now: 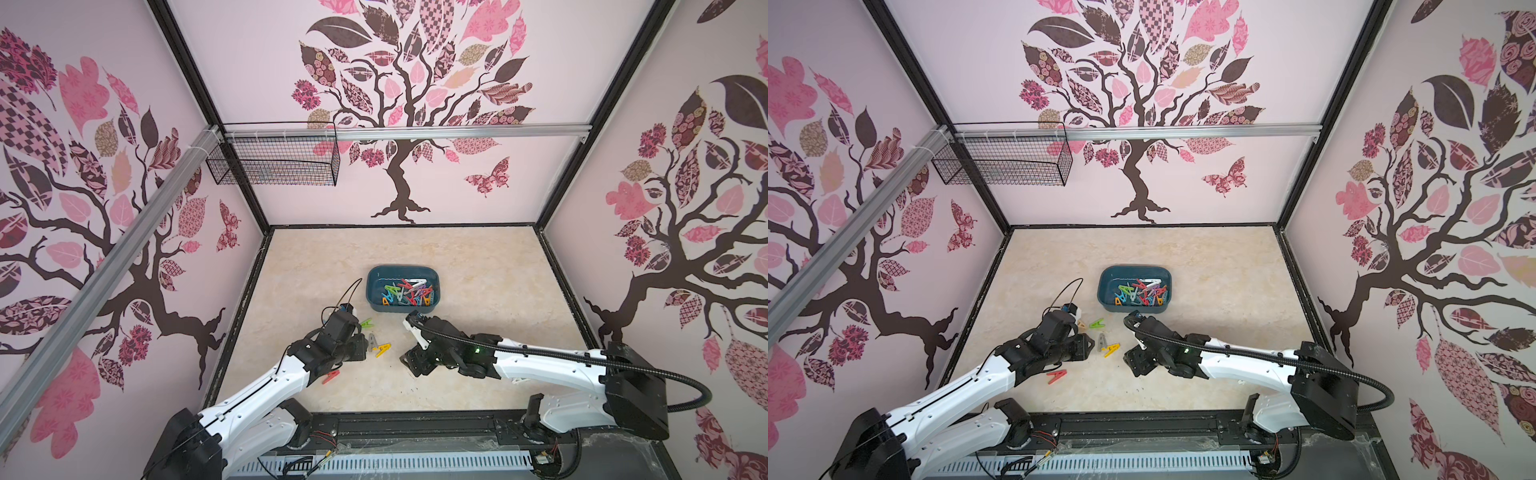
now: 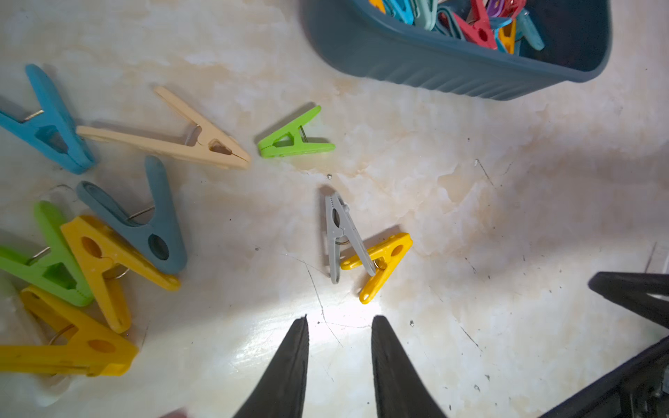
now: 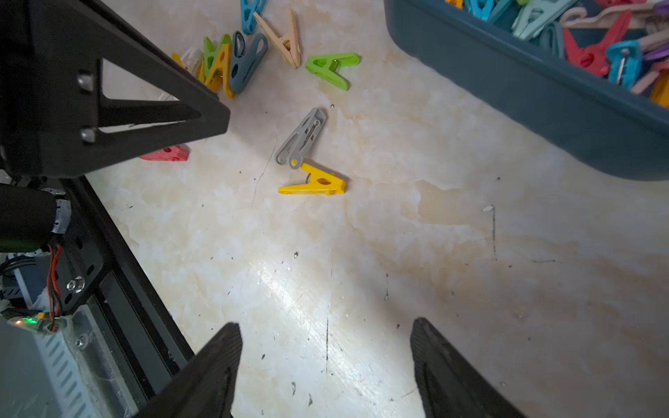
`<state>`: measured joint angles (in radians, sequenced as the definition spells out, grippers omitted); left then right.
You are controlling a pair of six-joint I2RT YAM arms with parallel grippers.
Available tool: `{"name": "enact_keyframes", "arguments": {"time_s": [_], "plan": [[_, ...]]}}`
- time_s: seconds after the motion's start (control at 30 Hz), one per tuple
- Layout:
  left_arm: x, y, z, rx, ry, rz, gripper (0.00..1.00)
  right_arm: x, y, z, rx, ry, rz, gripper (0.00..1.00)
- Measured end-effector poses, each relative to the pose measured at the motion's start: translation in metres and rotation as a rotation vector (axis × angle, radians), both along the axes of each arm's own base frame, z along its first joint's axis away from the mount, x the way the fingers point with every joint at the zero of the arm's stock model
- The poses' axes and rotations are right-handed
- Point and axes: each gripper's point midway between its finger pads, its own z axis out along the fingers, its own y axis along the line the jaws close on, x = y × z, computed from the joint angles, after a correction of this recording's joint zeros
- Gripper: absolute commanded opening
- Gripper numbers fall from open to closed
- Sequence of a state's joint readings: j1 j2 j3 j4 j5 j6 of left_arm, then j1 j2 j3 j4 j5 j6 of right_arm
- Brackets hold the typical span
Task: Put the clothespins into the storage box
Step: Pick up the clothespin from the center of the board.
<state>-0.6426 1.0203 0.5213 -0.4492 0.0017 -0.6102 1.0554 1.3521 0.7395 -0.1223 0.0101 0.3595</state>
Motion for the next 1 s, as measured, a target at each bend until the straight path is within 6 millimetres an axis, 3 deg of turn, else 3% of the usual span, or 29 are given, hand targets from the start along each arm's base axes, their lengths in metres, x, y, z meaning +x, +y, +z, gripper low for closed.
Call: {"name": "enact_keyframes", "arguments": {"time_s": [0.33,0.73,1.0], "plan": [[0.011,-0.010,-0.026,0.023,0.043,0.006,0.22,0.000,0.003,-0.006,-0.003,0.011,0.002,0.77],[0.014,-0.013,-0.049,0.054,0.085,0.000,0.18,0.001,0.003,-0.008,-0.008,0.011,0.005,0.77],[0.017,-0.016,-0.056,0.061,0.088,-0.010,0.08,0.001,0.005,-0.013,-0.015,0.015,0.005,0.77]]}}
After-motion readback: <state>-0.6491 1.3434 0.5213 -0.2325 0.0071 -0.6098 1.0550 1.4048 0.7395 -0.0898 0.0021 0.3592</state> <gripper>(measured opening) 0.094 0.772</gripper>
